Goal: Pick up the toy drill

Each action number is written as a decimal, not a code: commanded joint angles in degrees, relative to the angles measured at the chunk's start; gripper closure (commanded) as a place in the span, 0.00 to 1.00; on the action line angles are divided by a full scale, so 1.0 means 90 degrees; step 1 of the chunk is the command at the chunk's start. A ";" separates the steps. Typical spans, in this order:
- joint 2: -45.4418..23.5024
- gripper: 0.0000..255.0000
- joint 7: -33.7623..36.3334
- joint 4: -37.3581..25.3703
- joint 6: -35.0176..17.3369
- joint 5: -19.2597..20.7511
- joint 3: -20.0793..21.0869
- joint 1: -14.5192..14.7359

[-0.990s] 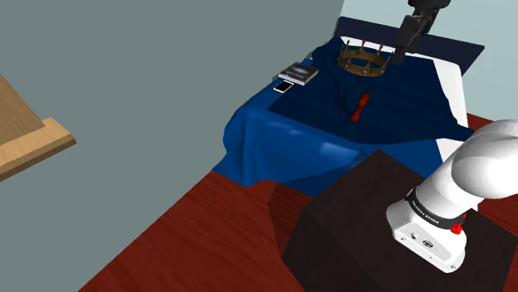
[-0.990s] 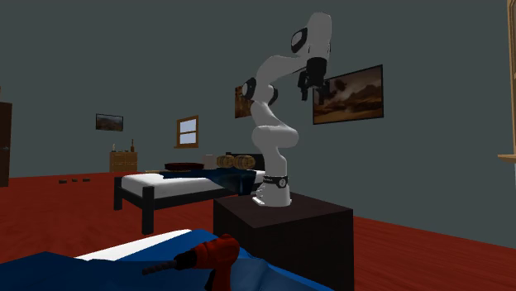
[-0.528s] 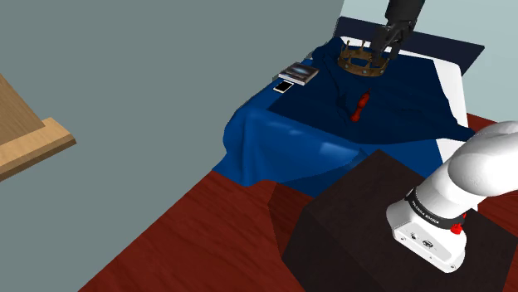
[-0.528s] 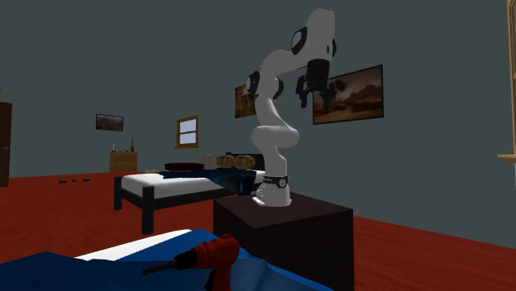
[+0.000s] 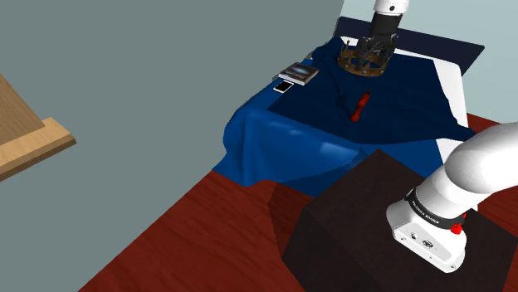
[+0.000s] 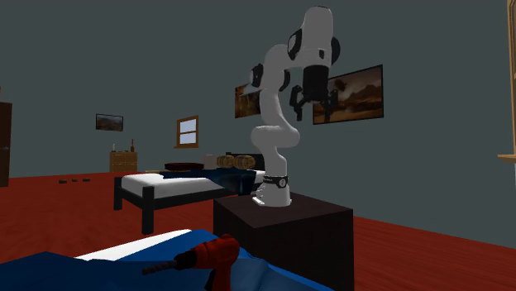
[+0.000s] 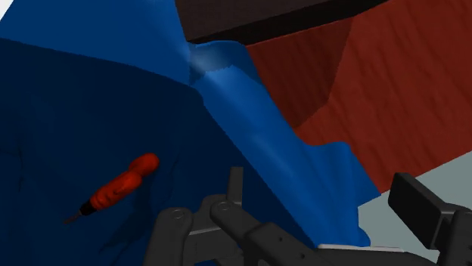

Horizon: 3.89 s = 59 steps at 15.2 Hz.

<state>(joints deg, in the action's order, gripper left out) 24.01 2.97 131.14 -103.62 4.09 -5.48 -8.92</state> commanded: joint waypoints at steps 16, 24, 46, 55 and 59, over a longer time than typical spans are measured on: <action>-0.3450 0.00 0.0411 -0.1691 -0.1697 -0.0865 -0.1035 -0.0897; -0.5057 0.00 0.0455 -0.2855 -0.1995 -0.1658 -0.1293 -0.1511; -0.7161 1.00 0.0552 -0.4324 -0.2442 -0.2616 -0.1270 -0.2435; -0.7005 1.00 0.0588 -0.4332 -0.2281 -0.2561 -0.1312 -0.2413; -0.6800 1.00 0.0645 -0.4357 -0.2058 -0.2486 -0.1365 -0.2382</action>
<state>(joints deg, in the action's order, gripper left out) -37.75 8.60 91.82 -122.57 -18.46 -17.65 -30.50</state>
